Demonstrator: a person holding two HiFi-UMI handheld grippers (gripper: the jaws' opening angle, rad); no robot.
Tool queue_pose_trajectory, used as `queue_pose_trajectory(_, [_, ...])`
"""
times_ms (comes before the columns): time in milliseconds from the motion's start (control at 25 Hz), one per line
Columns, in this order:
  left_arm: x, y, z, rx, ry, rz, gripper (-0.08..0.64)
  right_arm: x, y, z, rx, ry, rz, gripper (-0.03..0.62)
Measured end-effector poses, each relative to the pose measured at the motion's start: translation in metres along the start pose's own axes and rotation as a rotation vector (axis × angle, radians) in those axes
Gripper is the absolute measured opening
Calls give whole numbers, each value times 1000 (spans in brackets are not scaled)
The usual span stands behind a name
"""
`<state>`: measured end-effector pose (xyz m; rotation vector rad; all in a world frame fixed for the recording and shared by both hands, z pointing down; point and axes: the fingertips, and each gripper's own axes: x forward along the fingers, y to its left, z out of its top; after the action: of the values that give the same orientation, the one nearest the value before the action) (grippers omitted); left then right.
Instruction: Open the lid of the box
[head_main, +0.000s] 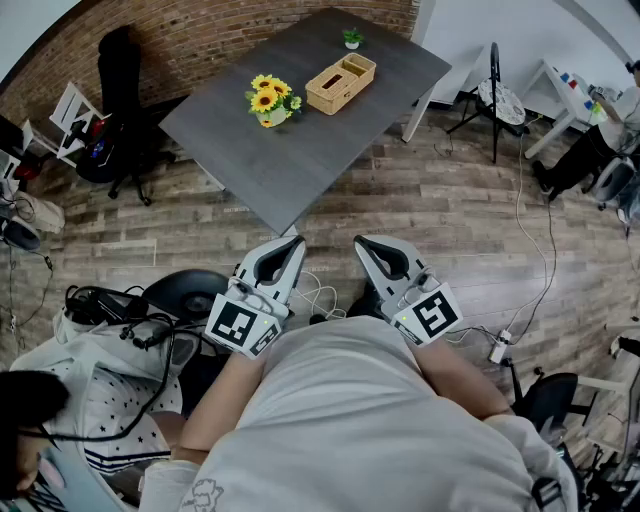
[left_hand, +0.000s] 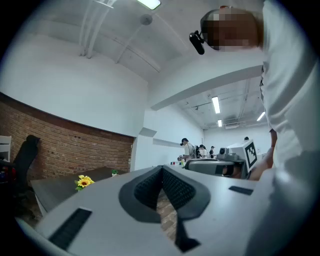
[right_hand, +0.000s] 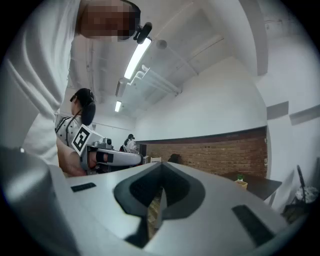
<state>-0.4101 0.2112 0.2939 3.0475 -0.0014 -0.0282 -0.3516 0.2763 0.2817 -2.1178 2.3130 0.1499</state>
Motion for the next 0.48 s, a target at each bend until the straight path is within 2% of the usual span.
queue_pose_trajectory(480, [10, 6, 2, -3, -3, 11, 11, 4, -11, 1, 10, 0, 6, 3])
